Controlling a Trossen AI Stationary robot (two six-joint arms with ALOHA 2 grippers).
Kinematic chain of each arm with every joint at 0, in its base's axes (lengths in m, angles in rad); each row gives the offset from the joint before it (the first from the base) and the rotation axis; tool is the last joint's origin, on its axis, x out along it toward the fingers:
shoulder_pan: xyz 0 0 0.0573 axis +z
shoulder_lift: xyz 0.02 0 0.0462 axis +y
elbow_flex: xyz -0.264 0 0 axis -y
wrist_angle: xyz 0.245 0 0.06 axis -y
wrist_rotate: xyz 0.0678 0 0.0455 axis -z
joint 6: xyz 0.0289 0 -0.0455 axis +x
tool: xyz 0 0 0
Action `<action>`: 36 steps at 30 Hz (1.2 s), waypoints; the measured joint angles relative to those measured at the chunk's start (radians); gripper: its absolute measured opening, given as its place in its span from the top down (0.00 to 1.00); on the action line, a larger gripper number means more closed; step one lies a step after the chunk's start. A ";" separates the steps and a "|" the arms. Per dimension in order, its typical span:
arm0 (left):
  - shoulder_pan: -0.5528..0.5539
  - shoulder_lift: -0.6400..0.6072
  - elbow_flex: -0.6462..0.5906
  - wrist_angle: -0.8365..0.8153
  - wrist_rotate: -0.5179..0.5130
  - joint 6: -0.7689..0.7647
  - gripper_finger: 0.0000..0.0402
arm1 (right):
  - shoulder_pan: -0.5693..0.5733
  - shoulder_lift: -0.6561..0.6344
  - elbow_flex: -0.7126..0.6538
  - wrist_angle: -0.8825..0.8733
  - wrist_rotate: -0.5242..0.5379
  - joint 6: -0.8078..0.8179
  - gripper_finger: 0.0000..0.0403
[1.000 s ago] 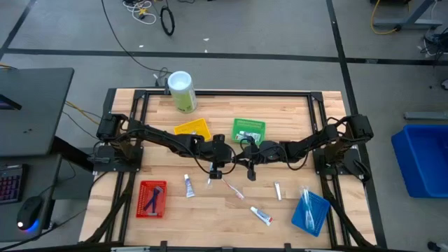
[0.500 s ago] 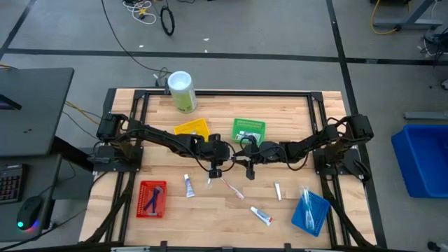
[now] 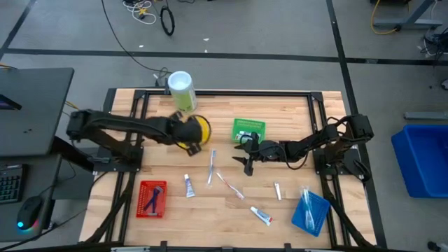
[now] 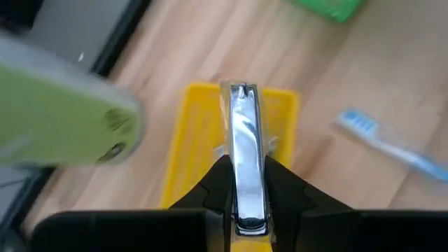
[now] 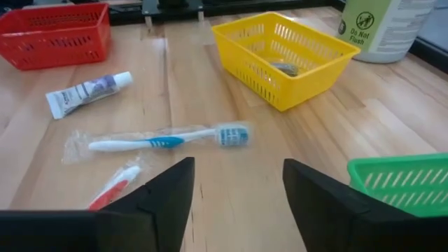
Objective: Pick & Place Travel size toiletries
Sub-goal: Put the silver nail cutter into the yellow bin
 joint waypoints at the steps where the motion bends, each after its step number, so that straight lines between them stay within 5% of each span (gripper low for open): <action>1: 0.013 -0.023 0.000 -0.030 0.001 -0.001 0.86 | 0.000 0.000 0.000 -0.002 0.000 0.000 0.43; 6: 0.092 -0.093 -0.084 0.029 0.046 0.048 0.86 | 0.000 0.000 0.000 -0.020 -0.014 0.000 0.40; 19: 0.216 -0.098 -0.442 0.581 0.258 0.136 0.85 | 0.002 0.000 0.000 -0.061 -0.080 0.008 0.41; 36: 0.245 -0.098 -0.540 0.643 0.280 0.113 0.73 | 0.005 -0.042 0.000 -0.118 -0.144 0.064 0.42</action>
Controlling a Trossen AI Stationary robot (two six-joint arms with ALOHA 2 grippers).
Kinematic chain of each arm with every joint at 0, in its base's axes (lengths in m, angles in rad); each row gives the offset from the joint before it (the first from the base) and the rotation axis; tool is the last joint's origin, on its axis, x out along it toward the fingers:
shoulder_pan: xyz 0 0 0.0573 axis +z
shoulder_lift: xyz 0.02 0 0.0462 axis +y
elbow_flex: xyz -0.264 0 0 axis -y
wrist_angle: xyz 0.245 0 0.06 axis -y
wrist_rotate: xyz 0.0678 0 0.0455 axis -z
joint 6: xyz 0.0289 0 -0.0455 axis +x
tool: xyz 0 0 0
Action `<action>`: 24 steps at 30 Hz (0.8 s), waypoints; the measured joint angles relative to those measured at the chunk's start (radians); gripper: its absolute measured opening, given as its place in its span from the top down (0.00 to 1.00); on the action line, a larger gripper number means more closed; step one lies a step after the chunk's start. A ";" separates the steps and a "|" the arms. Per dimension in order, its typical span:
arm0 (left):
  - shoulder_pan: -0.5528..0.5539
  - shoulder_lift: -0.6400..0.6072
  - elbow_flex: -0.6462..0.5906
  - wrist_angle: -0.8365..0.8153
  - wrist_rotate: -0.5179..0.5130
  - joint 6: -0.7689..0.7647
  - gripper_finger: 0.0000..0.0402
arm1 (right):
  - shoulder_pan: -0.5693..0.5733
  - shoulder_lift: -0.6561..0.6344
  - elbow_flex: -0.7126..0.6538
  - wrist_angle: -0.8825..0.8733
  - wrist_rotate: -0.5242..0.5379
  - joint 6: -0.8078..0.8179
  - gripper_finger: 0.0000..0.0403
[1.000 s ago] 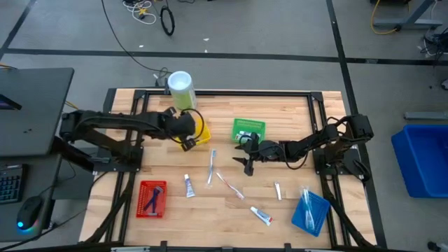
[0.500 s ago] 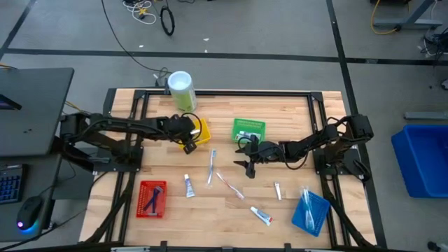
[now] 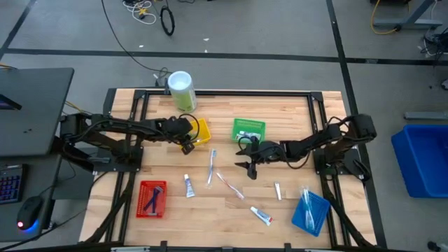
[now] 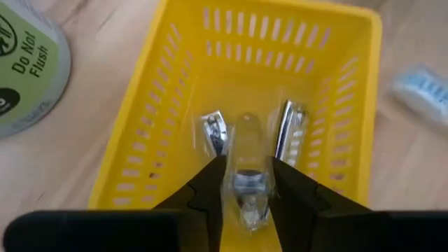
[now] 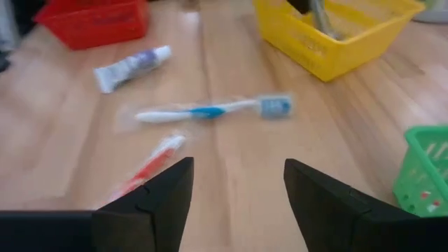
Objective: Pick & Place Travel size toiletries
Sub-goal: Put the silver nail cutter into the yellow bin, then put the white toothpaste into the green bin
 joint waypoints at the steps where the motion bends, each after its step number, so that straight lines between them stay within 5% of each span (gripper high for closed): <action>1: 0.000 0.000 0.000 0.006 -0.001 -0.002 0.72 | 0.001 -0.023 0.000 -0.026 -0.015 0.000 0.42; 15: 0.000 -0.003 0.000 0.113 -0.008 0.045 0.61 | 0.073 -0.479 0.000 -0.829 0.065 0.249 0.50; 24: -0.002 -0.007 0.000 0.488 0.069 0.101 0.62 | 0.163 -0.419 -0.009 -0.765 -0.027 0.425 0.49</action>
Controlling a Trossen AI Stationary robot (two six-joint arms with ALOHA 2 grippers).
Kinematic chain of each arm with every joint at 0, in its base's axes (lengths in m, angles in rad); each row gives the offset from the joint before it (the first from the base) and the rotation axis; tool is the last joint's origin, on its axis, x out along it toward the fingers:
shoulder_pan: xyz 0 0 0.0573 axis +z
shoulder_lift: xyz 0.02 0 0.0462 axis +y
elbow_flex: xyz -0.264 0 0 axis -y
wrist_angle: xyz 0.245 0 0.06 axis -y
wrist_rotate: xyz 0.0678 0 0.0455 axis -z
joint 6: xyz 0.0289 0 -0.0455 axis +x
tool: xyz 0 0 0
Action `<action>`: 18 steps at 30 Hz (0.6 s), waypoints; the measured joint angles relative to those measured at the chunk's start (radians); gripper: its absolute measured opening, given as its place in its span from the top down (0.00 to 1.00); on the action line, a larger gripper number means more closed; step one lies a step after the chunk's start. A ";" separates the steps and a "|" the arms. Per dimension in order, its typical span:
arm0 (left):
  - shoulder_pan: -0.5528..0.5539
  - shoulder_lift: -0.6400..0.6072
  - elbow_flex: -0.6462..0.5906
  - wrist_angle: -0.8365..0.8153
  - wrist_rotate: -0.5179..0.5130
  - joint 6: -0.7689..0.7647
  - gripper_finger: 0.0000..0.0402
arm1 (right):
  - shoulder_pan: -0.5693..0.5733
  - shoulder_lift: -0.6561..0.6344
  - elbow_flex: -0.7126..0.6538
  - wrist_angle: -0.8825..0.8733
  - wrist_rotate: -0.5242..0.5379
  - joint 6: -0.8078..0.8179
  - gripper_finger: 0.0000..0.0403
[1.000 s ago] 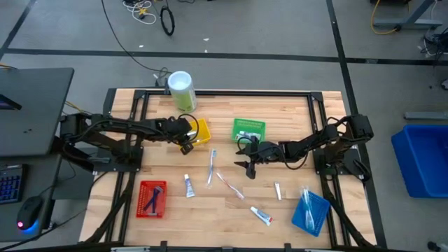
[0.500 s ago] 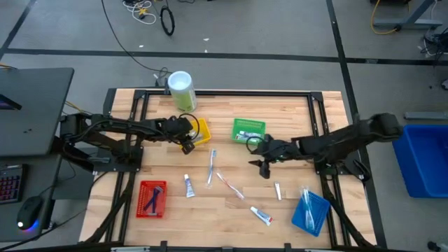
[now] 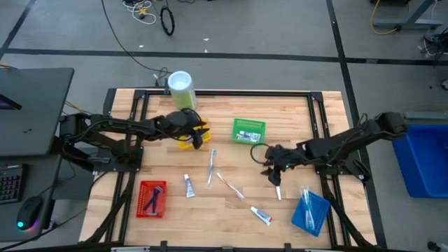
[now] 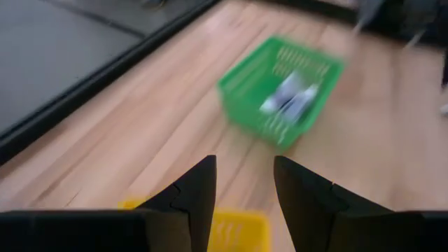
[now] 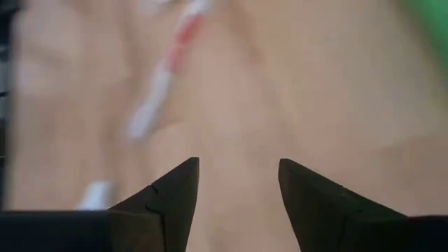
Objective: Pick & Place Travel size toiletries
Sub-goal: Put the white toothpaste into the green bin
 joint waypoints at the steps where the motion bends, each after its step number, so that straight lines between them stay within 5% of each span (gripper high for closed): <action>1: -0.001 0.000 0.000 0.024 0.014 -0.003 0.62 | 0.022 0.017 0.011 0.021 -0.017 0.012 0.50; 7: -0.001 0.000 0.000 0.099 0.046 -0.011 0.63 | 0.154 0.172 0.231 -0.072 -0.008 0.048 0.55; 14: -0.001 0.000 0.000 0.097 0.047 -0.020 0.63 | 0.253 0.441 0.620 -0.502 -0.039 0.144 0.55; 18: -0.001 0.000 0.000 0.080 0.047 -0.013 0.63 | 0.292 0.588 0.735 -0.513 -0.101 0.197 0.54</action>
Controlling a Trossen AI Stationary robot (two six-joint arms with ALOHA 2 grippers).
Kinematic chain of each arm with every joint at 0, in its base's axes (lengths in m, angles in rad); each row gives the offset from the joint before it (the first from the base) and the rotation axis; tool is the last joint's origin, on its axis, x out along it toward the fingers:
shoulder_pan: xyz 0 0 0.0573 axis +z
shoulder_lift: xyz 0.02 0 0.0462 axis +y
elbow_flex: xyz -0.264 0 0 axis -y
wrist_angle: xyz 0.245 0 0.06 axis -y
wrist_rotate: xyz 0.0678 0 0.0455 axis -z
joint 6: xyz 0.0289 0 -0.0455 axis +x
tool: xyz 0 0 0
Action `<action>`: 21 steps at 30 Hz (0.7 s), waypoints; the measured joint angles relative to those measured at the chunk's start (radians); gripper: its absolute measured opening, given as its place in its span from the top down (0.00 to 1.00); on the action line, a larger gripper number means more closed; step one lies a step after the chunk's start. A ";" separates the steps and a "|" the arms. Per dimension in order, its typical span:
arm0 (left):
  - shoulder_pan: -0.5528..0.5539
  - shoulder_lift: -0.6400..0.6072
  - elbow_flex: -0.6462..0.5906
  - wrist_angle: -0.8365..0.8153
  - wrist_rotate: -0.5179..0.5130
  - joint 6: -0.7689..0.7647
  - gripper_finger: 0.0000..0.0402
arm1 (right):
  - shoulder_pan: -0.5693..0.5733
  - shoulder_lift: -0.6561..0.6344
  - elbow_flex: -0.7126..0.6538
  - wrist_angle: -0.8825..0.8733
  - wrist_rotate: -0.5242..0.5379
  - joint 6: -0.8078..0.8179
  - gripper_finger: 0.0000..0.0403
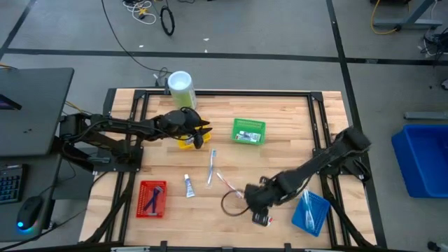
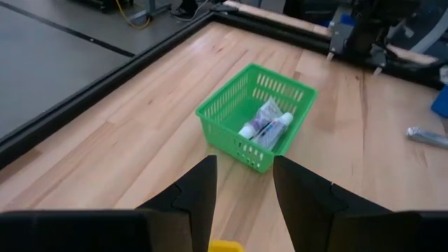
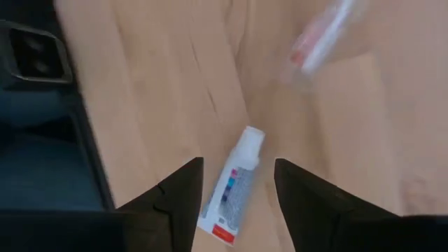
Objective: Pick & Place Travel size toiletries
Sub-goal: Put the white toothpaste into the green bin
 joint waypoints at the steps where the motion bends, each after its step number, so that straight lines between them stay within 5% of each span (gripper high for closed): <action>1: 0.000 0.000 0.000 -0.005 0.000 0.013 0.63 | 0.005 0.034 0.017 -0.006 -0.002 0.001 0.53; 15: 0.000 0.000 0.000 -0.140 0.019 -0.007 0.63 | 0.042 0.231 0.048 -0.024 0.042 0.141 0.49; 21: -0.008 0.000 0.000 -0.136 0.042 0.007 0.63 | 0.057 0.240 0.048 -0.034 0.077 0.136 0.58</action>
